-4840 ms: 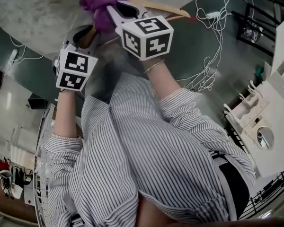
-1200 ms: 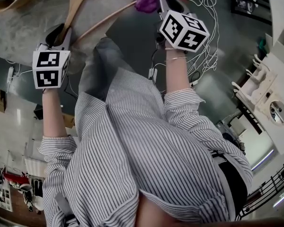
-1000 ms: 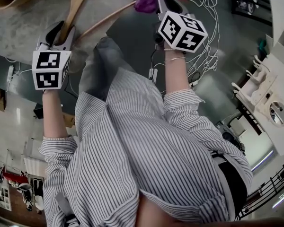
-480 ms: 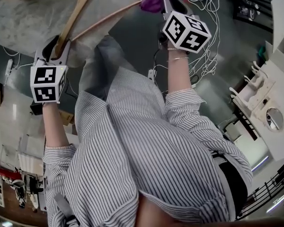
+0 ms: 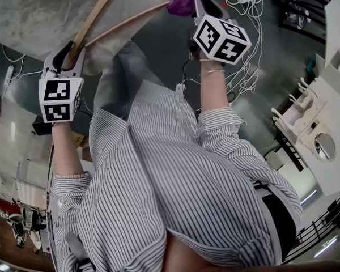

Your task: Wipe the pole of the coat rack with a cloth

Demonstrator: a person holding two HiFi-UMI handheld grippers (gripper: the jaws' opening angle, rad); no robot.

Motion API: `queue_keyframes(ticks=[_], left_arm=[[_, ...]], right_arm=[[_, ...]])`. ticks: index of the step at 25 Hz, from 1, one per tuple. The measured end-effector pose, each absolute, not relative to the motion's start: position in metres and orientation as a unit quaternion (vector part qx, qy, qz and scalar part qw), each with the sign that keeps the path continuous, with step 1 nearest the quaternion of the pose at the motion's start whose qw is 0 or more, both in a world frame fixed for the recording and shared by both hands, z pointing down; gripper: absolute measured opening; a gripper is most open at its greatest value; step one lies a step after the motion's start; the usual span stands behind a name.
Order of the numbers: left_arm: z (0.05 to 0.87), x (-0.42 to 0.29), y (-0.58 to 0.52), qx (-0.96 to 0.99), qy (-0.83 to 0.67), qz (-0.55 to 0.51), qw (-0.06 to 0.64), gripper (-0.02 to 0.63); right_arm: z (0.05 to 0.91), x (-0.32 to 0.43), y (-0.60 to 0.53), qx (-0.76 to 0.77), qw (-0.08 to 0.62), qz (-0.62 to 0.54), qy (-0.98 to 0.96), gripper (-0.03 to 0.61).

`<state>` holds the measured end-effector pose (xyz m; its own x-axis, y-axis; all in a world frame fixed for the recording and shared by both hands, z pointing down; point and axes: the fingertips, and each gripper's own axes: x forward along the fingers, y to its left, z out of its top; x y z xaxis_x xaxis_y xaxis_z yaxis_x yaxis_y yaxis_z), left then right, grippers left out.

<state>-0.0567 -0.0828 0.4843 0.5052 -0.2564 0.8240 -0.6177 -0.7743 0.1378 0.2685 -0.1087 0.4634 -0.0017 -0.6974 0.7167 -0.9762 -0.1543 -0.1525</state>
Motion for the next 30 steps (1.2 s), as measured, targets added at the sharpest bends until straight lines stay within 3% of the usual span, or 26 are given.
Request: queue_keyframes(ticks=[30], left_arm=[[0.480,-0.085,-0.066,0.851,-0.280,0.376,0.237,0.143]], right_arm=[[0.466,0.132,-0.087,0.594,0.219,0.350,-0.690,0.057]])
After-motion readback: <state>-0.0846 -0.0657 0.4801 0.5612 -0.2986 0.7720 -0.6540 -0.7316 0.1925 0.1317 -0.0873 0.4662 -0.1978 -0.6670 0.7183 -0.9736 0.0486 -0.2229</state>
